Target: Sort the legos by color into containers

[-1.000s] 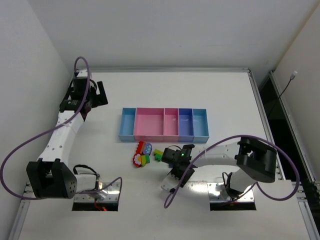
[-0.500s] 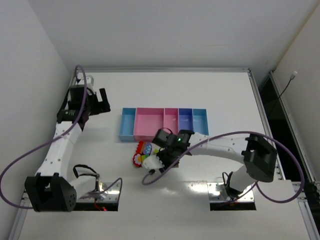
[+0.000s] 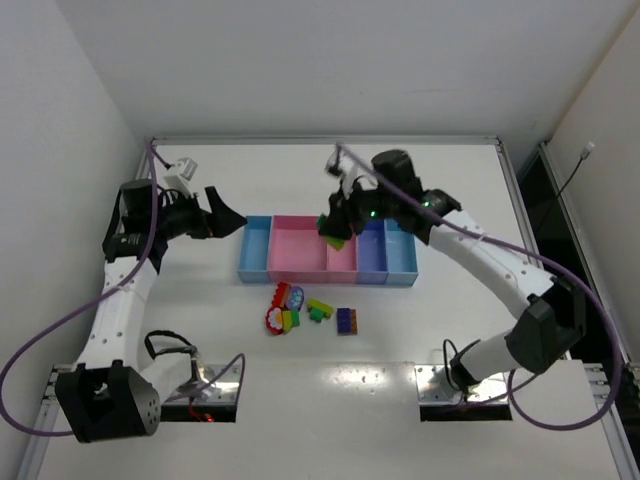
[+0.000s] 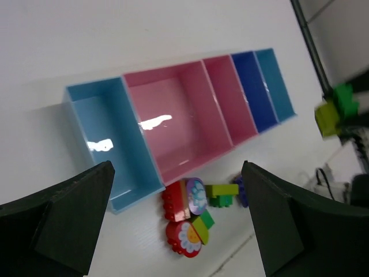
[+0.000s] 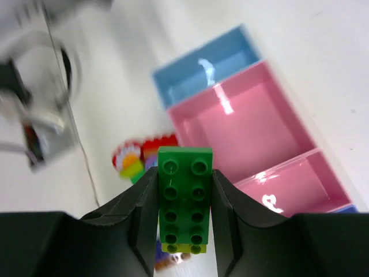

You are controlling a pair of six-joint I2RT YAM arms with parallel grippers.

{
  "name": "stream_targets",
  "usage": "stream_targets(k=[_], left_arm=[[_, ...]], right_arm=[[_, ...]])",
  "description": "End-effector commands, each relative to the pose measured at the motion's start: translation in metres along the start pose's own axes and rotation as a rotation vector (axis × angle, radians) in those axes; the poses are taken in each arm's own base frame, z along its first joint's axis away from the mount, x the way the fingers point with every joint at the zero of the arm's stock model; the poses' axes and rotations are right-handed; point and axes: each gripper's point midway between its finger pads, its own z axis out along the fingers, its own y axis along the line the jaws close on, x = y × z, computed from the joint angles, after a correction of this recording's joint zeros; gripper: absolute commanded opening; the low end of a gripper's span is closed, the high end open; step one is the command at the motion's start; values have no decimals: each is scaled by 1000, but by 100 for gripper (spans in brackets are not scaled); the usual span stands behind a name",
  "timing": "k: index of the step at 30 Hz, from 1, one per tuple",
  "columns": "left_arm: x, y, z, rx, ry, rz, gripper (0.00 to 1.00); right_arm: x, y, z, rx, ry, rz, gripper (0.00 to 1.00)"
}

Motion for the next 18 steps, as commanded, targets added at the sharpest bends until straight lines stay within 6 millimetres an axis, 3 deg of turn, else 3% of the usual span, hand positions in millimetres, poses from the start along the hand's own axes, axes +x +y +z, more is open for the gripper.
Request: stream_targets(k=[1,4,5,6,8,13,18], left_arm=[[-5,-36,-1,251,31,22,100],[-11,-48,-3,330,36,44,100],[-12,-50,-3,343,30,54,100],[-14,-57,-4,368,29,79,100],[-16,-66,-3,393,28,113,100],[-5,-93,6,510,36,108,97],[-8,-119,26,608,38,115,93]], right_arm=[[-60,-29,-19,-111,-230,367,0],[-71,-62,-36,-178,-318,641,0],[-77,-68,-38,-241,-375,638,0],[-83,-77,-46,-267,-400,747,0],[-91,-85,-47,-293,-426,742,0],[-122,-89,-46,-333,-455,787,0],[-146,-87,-39,-351,-476,793,0]])
